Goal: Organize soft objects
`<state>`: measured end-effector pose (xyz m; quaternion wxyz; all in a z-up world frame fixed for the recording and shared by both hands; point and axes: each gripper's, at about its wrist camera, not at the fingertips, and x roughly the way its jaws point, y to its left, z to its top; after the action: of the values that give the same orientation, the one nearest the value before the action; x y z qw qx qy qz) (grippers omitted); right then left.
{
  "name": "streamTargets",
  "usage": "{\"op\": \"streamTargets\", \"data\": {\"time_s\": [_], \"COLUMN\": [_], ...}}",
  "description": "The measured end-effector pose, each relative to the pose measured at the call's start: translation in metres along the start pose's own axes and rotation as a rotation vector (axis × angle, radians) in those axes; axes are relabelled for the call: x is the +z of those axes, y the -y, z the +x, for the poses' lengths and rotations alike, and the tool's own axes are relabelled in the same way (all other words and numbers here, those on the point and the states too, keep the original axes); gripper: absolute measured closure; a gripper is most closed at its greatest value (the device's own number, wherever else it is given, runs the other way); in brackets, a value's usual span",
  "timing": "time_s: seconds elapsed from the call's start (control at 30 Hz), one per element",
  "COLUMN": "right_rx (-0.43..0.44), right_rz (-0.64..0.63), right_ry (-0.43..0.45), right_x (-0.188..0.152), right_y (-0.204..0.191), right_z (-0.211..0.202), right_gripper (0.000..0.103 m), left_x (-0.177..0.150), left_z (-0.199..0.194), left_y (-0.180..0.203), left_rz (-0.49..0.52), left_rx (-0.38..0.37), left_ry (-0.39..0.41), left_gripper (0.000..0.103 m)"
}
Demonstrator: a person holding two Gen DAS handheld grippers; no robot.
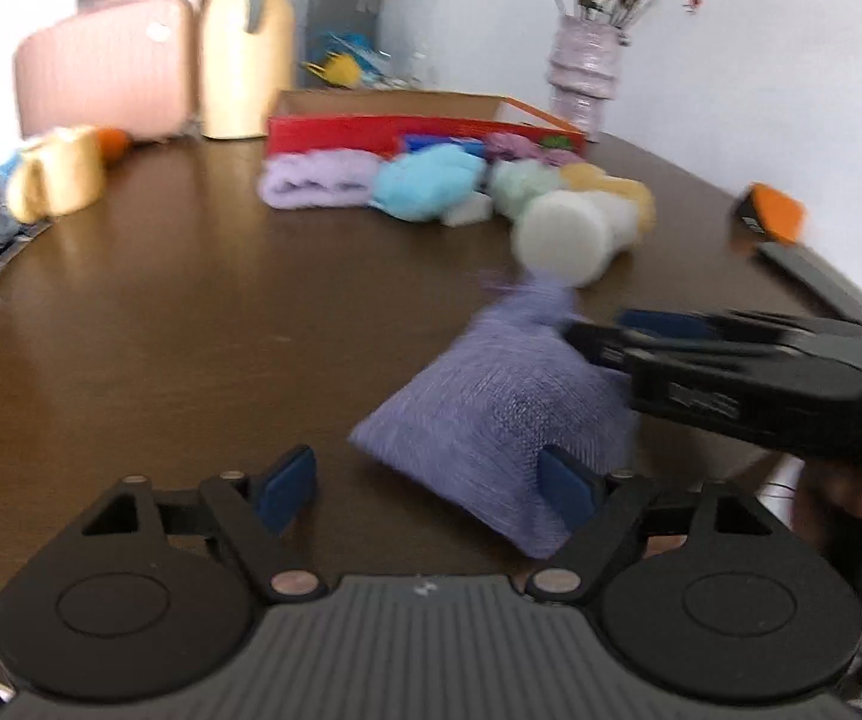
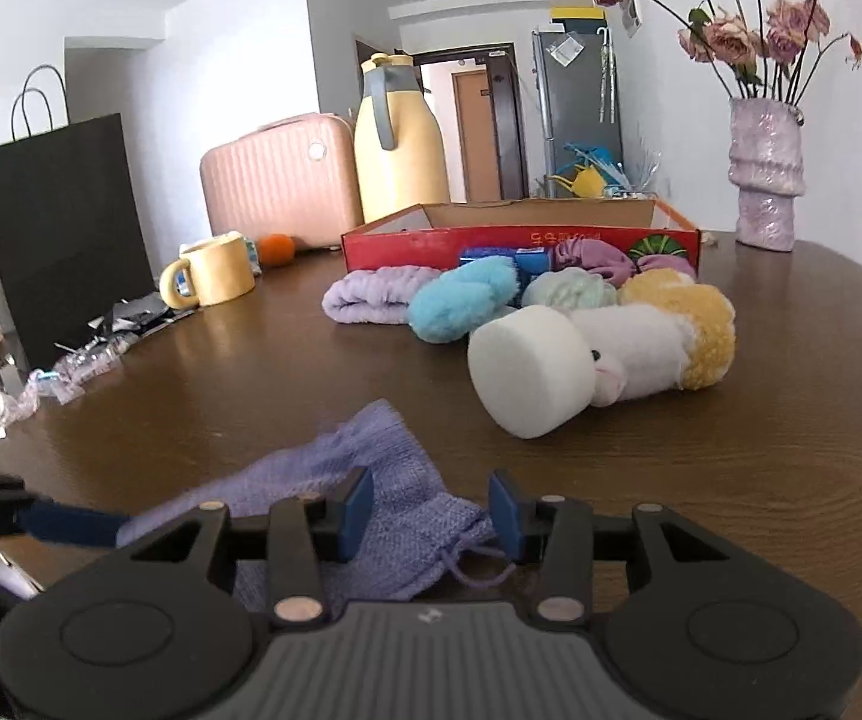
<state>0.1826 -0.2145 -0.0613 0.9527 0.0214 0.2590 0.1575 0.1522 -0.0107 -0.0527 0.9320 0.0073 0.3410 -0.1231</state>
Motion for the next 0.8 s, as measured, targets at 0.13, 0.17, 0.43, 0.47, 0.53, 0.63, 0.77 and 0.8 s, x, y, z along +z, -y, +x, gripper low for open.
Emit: {"op": "streamTargets", "data": {"time_s": [0.13, 0.17, 0.43, 0.47, 0.53, 0.63, 0.77, 0.8], "right_rx": [-0.016, -0.012, 0.042, 0.037, 0.030, 0.023, 0.011, 0.005], "right_rz": [0.010, 0.019, 0.112, 0.109, 0.112, 0.096, 0.039, 0.026], "right_ry": [-0.011, -0.012, 0.010, -0.003, -0.019, -0.015, -0.008, -0.006], "right_x": [-0.004, -0.005, 0.000, -0.002, -0.005, -0.008, -0.011, -0.011], "right_y": [0.000, 0.001, 0.010, 0.009, 0.008, 0.006, -0.001, -0.002], "right_z": [-0.011, -0.012, -0.012, -0.007, -0.001, 0.000, -0.002, -0.002], "right_gripper": [0.061, 0.061, 0.052, 0.055, 0.068, 0.074, 0.089, 0.090], "left_x": [0.006, 0.007, 0.015, 0.013, 0.010, 0.010, 0.009, 0.009], "left_z": [-0.001, -0.004, 0.008, 0.011, 0.011, 0.009, 0.005, 0.005], "left_y": [-0.016, -0.019, -0.025, -0.025, -0.025, -0.024, -0.018, -0.018], "left_rz": [-0.071, -0.080, -0.162, -0.164, -0.164, -0.164, -0.143, -0.140], "left_rx": [-0.023, -0.048, -0.146, -0.156, -0.168, -0.186, -0.173, -0.173], "left_ry": [0.032, 0.040, 0.022, 0.013, 0.012, 0.024, 0.049, 0.050], "left_gripper": [0.035, 0.035, 0.052, 0.063, 0.073, 0.085, 0.094, 0.095]}}
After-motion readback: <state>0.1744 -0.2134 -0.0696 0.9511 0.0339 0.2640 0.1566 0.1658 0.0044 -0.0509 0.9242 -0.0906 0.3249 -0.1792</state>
